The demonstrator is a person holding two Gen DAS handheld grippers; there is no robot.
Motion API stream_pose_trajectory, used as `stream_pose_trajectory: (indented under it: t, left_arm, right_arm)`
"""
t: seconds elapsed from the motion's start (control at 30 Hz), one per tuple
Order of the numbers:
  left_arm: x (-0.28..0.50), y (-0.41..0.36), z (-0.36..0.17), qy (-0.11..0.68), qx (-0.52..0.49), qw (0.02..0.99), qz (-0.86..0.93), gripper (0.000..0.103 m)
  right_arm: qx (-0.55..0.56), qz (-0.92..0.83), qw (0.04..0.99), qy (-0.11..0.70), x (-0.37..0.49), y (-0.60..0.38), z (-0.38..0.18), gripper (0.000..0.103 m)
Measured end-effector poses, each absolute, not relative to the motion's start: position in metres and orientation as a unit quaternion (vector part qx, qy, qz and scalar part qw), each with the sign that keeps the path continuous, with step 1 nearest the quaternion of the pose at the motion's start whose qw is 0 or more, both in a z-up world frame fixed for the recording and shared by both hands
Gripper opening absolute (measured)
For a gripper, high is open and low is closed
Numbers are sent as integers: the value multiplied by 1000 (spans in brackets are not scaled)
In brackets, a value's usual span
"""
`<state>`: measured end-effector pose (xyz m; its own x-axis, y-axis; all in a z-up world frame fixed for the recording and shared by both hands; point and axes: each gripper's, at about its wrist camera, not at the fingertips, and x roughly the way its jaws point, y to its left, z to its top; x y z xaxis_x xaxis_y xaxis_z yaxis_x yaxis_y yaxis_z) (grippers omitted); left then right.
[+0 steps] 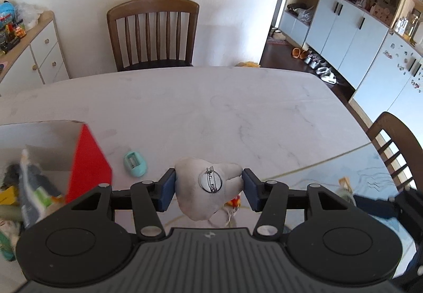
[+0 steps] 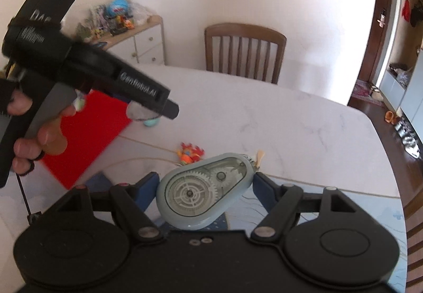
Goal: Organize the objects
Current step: 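Carry the white plush and tape dispenser over the cardboard box with both grippers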
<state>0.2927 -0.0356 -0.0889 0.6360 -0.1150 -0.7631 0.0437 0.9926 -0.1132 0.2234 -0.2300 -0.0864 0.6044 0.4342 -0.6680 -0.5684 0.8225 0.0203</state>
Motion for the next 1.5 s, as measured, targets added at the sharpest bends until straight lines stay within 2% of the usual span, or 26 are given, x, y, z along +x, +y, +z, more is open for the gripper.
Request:
stream_pose_trajectory:
  t: [0.5, 0.77, 1.13, 1.5]
  left_arm:
    - [205, 41, -44, 403, -63, 912, -37, 53]
    - [171, 99, -31, 399, -66, 914, -19, 53]
    - [154, 181, -32, 400, -58, 914, 23, 53]
    - [185, 237, -58, 418, -48, 906, 55, 53]
  right_arm:
    - [-120, 358, 877, 298, 172, -170, -20, 76]
    - [-136, 379, 868, 290, 160, -122, -7, 76]
    - [-155, 393, 857, 294, 159, -59, -11, 76]
    - [-173, 382, 851, 317, 185, 7, -45, 76]
